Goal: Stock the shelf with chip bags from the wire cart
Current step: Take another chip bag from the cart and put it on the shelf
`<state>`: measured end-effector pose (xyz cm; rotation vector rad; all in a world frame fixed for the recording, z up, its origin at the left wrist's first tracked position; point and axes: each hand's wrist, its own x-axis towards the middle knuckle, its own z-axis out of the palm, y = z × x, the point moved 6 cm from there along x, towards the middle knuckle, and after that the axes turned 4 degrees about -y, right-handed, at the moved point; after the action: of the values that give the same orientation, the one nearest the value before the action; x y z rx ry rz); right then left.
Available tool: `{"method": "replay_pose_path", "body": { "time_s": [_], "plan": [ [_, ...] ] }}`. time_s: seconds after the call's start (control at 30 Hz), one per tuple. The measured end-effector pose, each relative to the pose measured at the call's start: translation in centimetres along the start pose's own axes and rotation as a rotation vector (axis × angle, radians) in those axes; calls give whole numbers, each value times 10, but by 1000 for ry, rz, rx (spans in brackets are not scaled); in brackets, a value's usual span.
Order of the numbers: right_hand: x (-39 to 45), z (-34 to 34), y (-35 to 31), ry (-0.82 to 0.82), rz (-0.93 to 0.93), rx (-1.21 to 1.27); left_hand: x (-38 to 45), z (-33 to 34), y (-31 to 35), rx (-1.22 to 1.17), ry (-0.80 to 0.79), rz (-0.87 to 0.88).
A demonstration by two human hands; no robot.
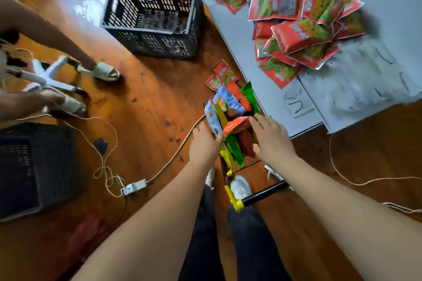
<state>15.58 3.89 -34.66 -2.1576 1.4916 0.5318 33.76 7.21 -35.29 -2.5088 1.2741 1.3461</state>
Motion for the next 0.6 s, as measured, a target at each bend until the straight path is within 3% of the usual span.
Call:
{"method": "replay_pose_path", "body": {
  "time_s": [0.13, 0.3, 0.6],
  "plan": [
    [53, 36, -13, 119, -67, -67, 81, 20, 9, -59, 73, -39],
    [82, 81, -33, 221, -45, 48, 140, 44, -3, -85, -4, -9],
    [82, 82, -40, 146, 171, 17, 103, 5, -36, -198, 96, 184]
  ]
}}
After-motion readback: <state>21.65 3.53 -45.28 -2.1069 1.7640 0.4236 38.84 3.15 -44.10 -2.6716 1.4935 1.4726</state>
